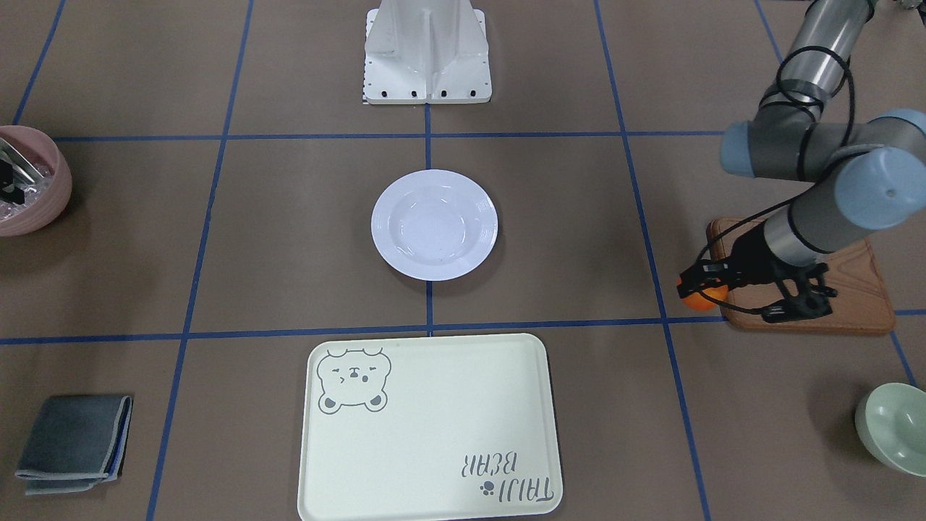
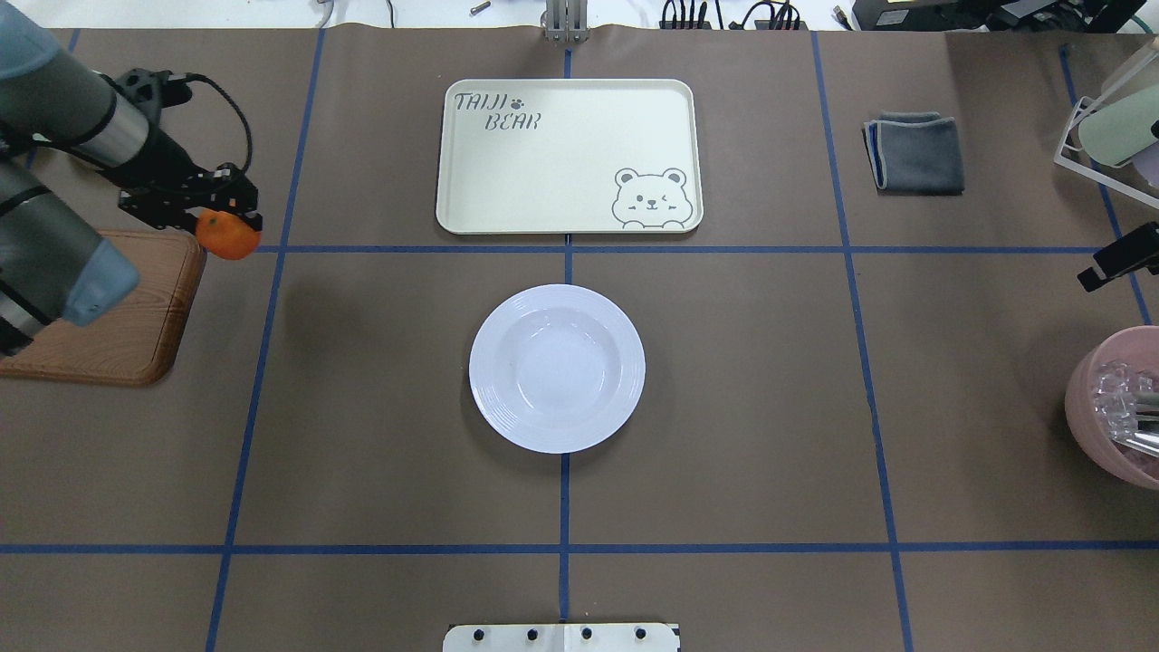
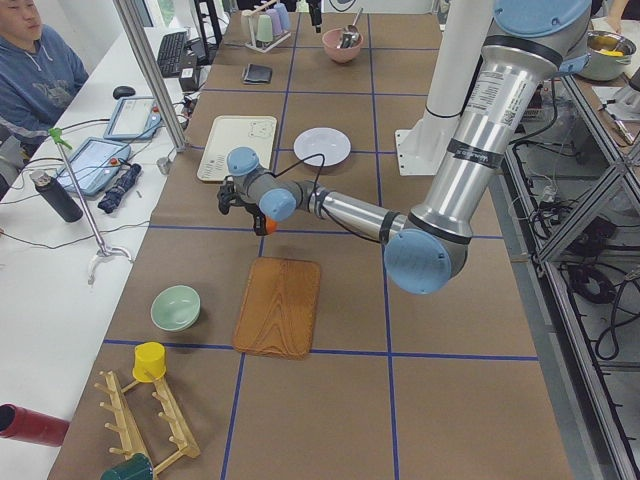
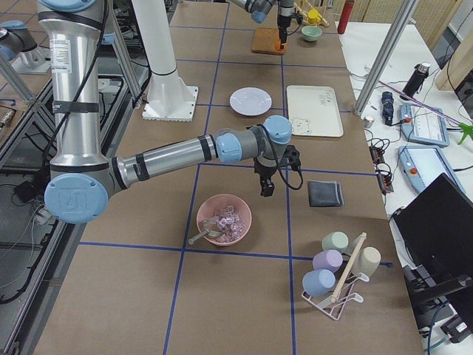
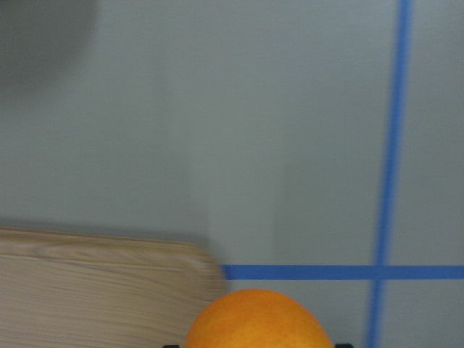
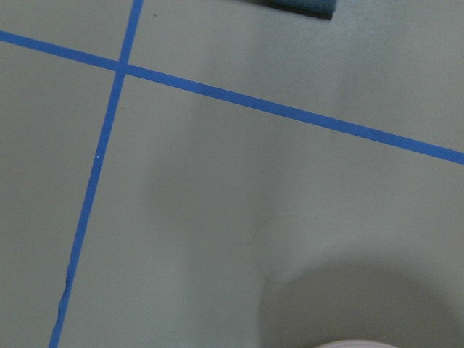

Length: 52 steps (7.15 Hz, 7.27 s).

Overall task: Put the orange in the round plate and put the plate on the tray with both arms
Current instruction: 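Carry the orange onto the white plate with the left gripper while the right arm approaches, then release the orange and lift the left gripper while the right gripper nears the plate, then grip the plate rims with the left and right grippers from opposite sides, then lift the plate with both grippers and carry it onto the bear tray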

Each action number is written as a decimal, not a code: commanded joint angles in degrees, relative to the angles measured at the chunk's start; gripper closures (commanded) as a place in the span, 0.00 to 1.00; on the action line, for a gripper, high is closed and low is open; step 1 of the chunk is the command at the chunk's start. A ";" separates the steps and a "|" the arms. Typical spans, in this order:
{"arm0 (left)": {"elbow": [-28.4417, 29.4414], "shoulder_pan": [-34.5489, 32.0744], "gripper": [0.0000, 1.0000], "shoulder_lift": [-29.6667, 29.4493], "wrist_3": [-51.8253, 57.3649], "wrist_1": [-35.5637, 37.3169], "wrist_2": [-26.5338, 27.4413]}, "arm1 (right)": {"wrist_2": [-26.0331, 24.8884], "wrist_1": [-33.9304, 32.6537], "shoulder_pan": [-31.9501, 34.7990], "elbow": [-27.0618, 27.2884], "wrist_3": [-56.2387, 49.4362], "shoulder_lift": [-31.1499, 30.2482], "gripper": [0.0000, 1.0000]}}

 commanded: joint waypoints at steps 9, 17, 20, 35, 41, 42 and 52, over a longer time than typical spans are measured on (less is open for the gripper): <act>1.96 26.85 1.00 -24.17 -29.35 12.50 22.89 | -0.53 27.06 -26.63 -4.01 50.61 13.73 0.00; 2.86 28.17 0.04 -23.47 -28.82 11.80 25.54 | -1.66 51.29 -31.12 -18.95 69.59 20.27 0.00; 1.37 27.47 0.02 -23.38 -28.82 11.89 25.63 | -11.74 64.62 -35.50 -21.40 86.44 20.71 0.00; -16.48 19.29 0.02 -10.11 -21.52 14.61 19.30 | -50.45 90.08 -53.63 -25.20 100.37 18.16 0.07; -16.48 19.29 0.02 -10.02 -21.61 14.61 19.30 | -52.56 88.24 -52.93 -26.70 95.54 19.56 0.14; -16.48 19.29 0.02 -10.02 -21.61 14.70 19.39 | -52.56 87.97 -52.58 -26.79 95.54 20.09 0.18; -18.75 18.59 0.02 -9.93 -21.61 14.79 19.30 | -52.73 87.88 -50.56 -25.57 96.33 22.30 1.00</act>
